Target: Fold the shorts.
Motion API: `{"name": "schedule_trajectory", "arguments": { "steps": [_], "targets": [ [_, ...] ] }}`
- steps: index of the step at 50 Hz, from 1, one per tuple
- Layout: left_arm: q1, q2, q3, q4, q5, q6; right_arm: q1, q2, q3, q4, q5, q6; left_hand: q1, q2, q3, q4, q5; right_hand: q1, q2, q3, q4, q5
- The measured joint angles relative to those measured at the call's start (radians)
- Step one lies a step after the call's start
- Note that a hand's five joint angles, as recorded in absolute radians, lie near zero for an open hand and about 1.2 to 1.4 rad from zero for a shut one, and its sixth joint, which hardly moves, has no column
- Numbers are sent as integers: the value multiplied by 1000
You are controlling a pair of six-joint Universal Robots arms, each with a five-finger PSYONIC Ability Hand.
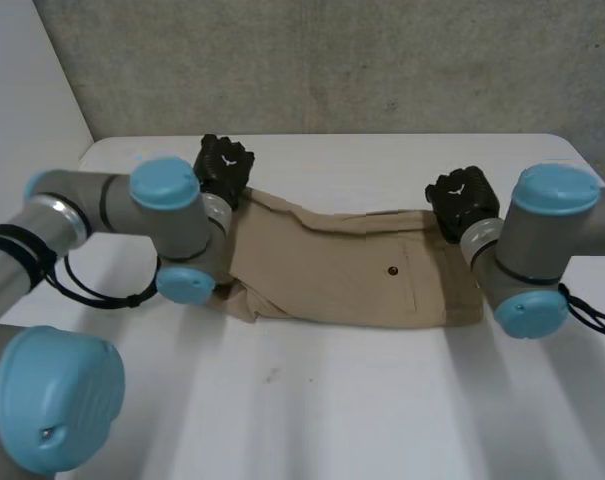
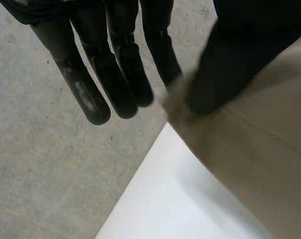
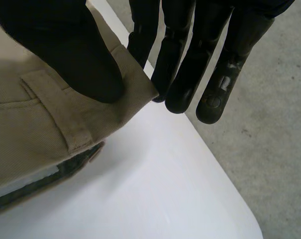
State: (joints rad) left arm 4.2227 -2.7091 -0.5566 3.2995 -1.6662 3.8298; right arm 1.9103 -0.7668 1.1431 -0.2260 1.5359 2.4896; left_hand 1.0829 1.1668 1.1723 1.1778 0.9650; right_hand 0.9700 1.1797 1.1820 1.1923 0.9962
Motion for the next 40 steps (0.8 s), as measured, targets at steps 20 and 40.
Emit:
{"name": "schedule_trajectory", "arguments": {
  "steps": [20,40],
  "targets": [
    [-40,346,-453,138,17,-6,5,-291,219,-29,17,112,-890,-962,-949,-970,-918,-761,-953,-968,-953,-924],
    [123,606,-919,51,172,-280,-106,-367,537,85,-155,241,-692,-772,-777,-781,-737,-619,-782,-775,-788,-777]
  ]
}}
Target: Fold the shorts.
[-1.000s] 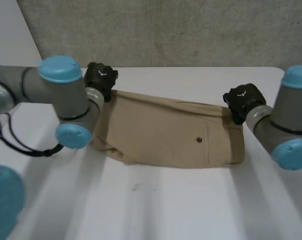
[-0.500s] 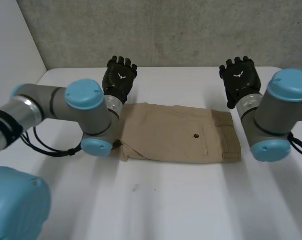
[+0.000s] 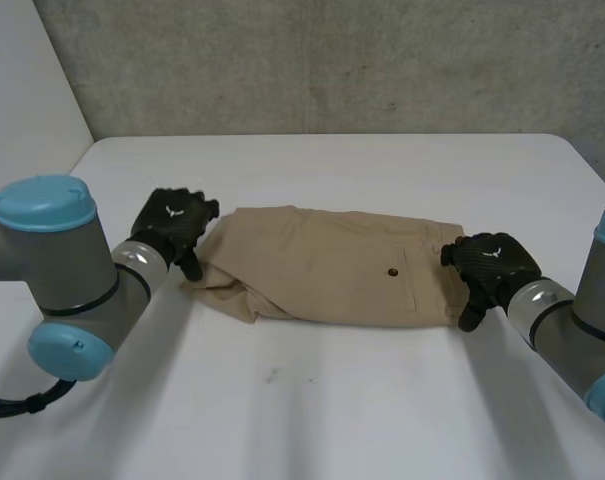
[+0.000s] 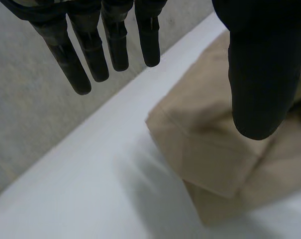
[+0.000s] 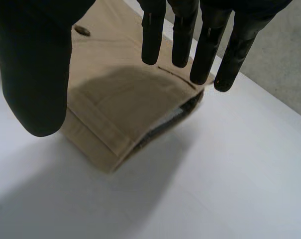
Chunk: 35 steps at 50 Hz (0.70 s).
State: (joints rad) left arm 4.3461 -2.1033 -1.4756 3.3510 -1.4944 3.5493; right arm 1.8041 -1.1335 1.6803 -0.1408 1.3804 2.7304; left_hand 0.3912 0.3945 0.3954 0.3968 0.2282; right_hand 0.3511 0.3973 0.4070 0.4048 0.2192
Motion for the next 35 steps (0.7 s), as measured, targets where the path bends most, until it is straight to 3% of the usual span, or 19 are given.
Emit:
{"name": "schedule_trajectory", "arguments": {
  "steps": [8,14,16,17,19,29,35],
  "targets": [
    [13,-92,18,-3,-5,-21,-14,46,23,-105,-1,-1,162,150,145,148,142,162,200,191,190,175],
    [15,-158,48,35,-9,-16,-12,80,31,-140,5,-4,490,492,477,478,462,207,256,249,250,228],
    [15,-167,53,45,-9,-15,-12,85,31,-142,6,-5,490,492,477,478,462,207,256,249,250,228],
    [15,-176,57,57,-10,-13,-11,90,31,-143,7,-5,669,696,691,685,666,208,269,261,261,239],
    [14,-185,59,76,-12,-9,-11,95,31,-145,9,-5,727,789,779,783,755,208,277,270,269,247],
    [10,-151,20,152,-22,25,-7,88,35,-144,18,-5,727,799,791,796,756,208,288,277,276,256],
    [12,-115,-42,254,-21,129,-6,74,38,-137,21,-3,727,802,791,796,756,211,288,277,276,256]
  ]
}}
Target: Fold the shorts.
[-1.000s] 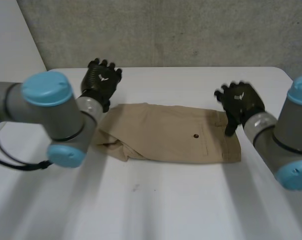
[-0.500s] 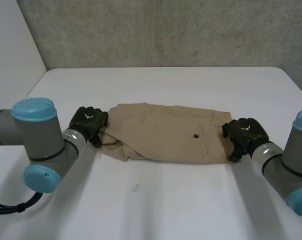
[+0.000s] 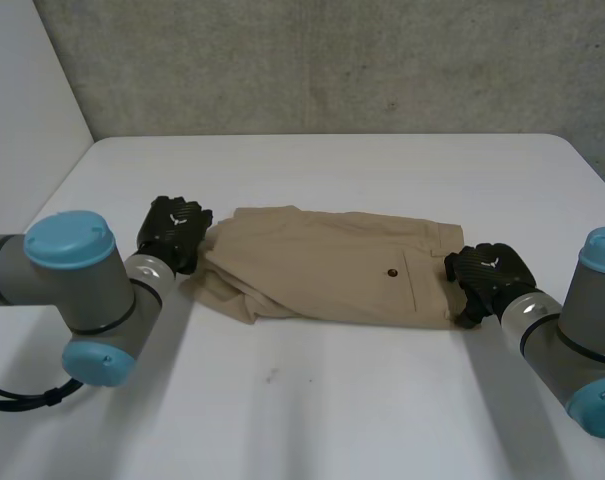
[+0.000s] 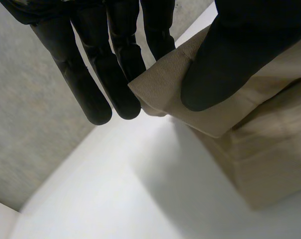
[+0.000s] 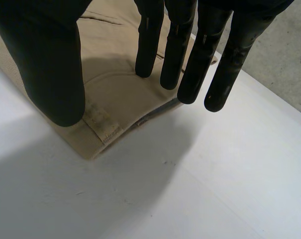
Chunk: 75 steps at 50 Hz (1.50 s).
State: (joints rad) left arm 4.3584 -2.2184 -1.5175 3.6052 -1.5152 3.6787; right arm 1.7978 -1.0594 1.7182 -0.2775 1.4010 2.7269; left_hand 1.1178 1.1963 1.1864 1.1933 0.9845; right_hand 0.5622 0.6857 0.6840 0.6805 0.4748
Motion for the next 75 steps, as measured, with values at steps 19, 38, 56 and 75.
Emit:
{"name": "schedule_trajectory", "arguments": {
  "steps": [19,38,56,75],
  "targets": [
    [-9,43,-150,189,7,284,-5,-26,9,8,-1,0,-647,-724,-706,-729,-700,9,-15,-21,-16,-4],
    [43,228,-180,-61,103,-90,-5,-62,63,39,-35,0,-724,-818,-804,-820,-798,20,-10,-10,-7,2],
    [82,279,-177,-110,139,-221,-93,-57,56,-44,-6,-42,-724,-819,-804,-820,-798,353,494,497,511,479],
    [70,371,-172,-148,138,-261,-57,-141,-140,83,-14,-355,-843,-927,-910,-921,-904,401,494,497,511,498]
  ]
}}
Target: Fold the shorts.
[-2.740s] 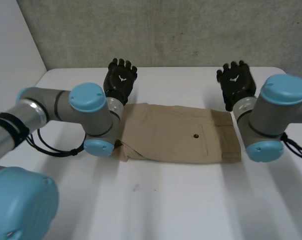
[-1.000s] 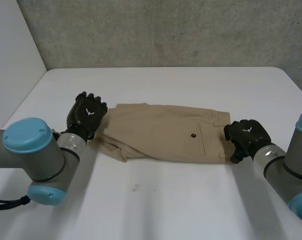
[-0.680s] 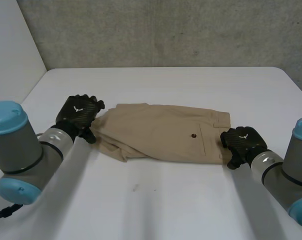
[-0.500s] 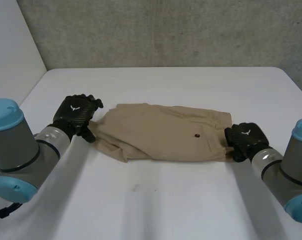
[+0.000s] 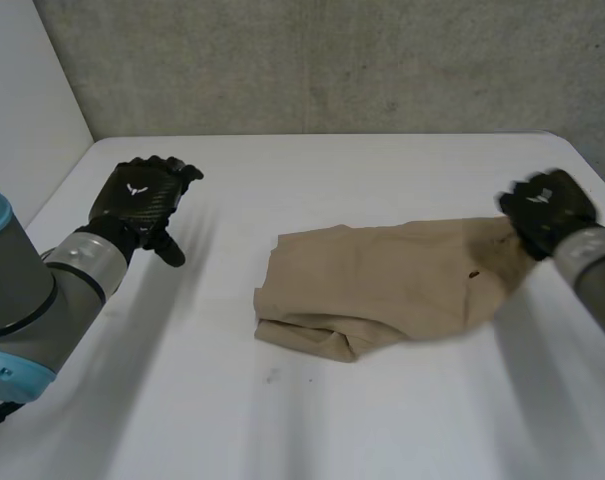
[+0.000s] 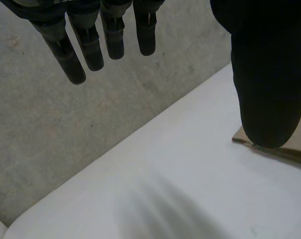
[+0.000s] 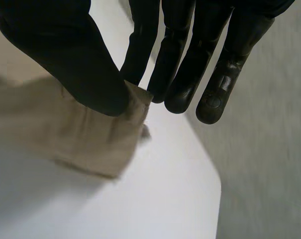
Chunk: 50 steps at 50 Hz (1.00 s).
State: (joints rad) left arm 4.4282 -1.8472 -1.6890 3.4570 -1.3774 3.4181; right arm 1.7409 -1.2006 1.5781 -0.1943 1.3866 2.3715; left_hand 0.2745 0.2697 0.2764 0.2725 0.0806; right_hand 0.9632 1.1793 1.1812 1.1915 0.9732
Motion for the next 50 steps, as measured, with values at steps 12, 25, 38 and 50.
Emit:
{"name": "schedule_trajectory", "arguments": {
  "steps": [12,25,38,50],
  "targets": [
    [-65,-11,108,5,-4,-78,419,95,-127,-11,-161,54,0,0,0,0,0,0,0,1,0,0],
    [-191,-137,417,-83,-128,-91,499,219,-217,8,-244,234,0,0,0,0,0,-722,-900,-886,-879,-854],
    [-288,-192,500,-128,-167,-200,305,33,-243,99,-98,730,0,0,0,0,0,-756,-953,-967,-950,-901],
    [-362,-315,601,-160,-187,-231,192,48,-274,197,-83,769,0,0,0,0,0,-756,-953,-967,-950,-901]
  ]
}}
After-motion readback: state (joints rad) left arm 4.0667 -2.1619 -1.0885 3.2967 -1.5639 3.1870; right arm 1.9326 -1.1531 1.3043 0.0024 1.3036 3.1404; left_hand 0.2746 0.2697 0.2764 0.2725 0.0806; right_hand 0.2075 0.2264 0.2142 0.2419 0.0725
